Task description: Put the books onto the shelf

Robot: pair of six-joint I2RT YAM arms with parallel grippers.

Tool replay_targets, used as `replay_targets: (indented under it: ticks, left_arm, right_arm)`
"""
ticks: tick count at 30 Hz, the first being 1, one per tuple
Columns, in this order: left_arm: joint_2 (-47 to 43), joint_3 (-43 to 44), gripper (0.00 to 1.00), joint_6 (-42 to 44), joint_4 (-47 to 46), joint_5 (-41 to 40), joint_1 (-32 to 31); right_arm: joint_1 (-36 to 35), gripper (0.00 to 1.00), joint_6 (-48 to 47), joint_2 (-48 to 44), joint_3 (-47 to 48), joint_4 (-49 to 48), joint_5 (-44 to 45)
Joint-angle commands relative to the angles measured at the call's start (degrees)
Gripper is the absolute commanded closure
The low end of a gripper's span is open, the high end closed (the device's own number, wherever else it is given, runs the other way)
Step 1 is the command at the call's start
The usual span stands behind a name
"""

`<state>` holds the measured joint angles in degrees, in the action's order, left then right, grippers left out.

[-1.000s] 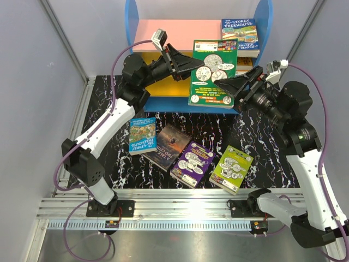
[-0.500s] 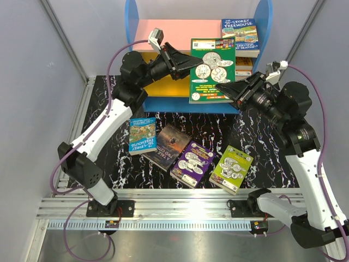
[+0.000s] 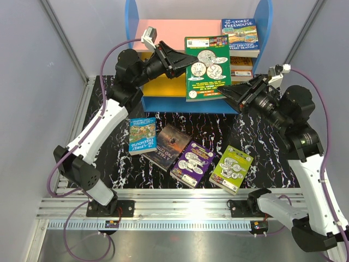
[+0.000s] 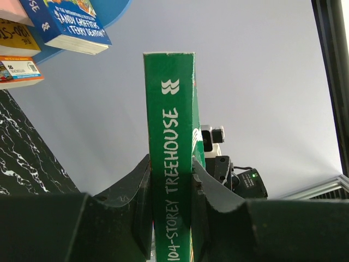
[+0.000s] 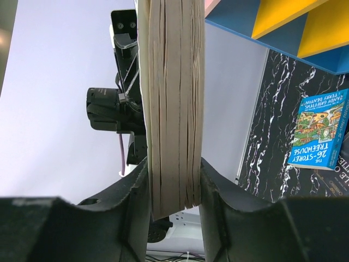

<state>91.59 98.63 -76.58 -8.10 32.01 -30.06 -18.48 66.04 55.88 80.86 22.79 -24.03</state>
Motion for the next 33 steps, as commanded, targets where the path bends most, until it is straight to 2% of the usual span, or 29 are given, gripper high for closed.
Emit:
replay_targets:
  ticks: [1, 12, 15, 18, 20, 21, 24, 26, 31, 33]
  left_arm:
    - [-2.6, 2.8, 1.0, 1.4, -3.0, -3.1, 0.8]
    - [-4.5, -1.1, 1.0, 1.2, -3.4, -3.2, -0.6]
    - [-5.6, -2.6, 1.0, 1.2, -3.2, -3.8, -0.6]
    - [-5.9, -2.9, 1.0, 1.2, -3.3, -3.4, -0.6]
    - [-6.0, -2.9, 1.0, 1.7, -3.7, -2.5, -0.7]
    - [-6.0, -2.9, 0.99, 2.1, -3.7, -2.0, -0.7]
    - [-6.9, -2.0, 0.87, 6.5, 0.5, -3.1, -0.3]
    - [-8.0, -1.6, 0.68, 8.5, 2.6, -3.5, 0.1]
    - [-8.4, -1.7, 0.43, 10.2, 4.0, -2.0, 1.3]
    - [-9.3, -2.7, 0.29, 10.4, 3.7, -1.8, 1.6]
  right_arm:
    - [-0.2, 0.58, -0.1, -1.3, 0.8, -1.7, 0.5]
    - [-0.2, 0.55, -0.6, 0.6, 0.5, -3.2, 3.6]
    - [-0.2, 0.66, -1.0, 1.7, 1.4, -3.4, 3.8]
    - [-0.2, 0.82, -1.5, 2.4, 2.3, -3.4, 3.8]
    - [-0.2, 0.99, -2.9, 2.9, 4.3, -1.5, 5.0]
    - [-0.3, 1.0, -3.6, 3.3, 5.6, -0.6, 5.7]
    - [-0.2, 1.0, -7.3, 6.5, 13.0, 3.9, 7.9]
    - [-0.2, 1.0, -9.3, 9.0, 20.6, 7.1, 9.1]
    - [1.6, 1.0, -13.8, 18.3, 35.0, 11.0, 9.4]
    - [3.0, 1.0, -14.4, 21.7, 40.5, 11.8, 8.1]
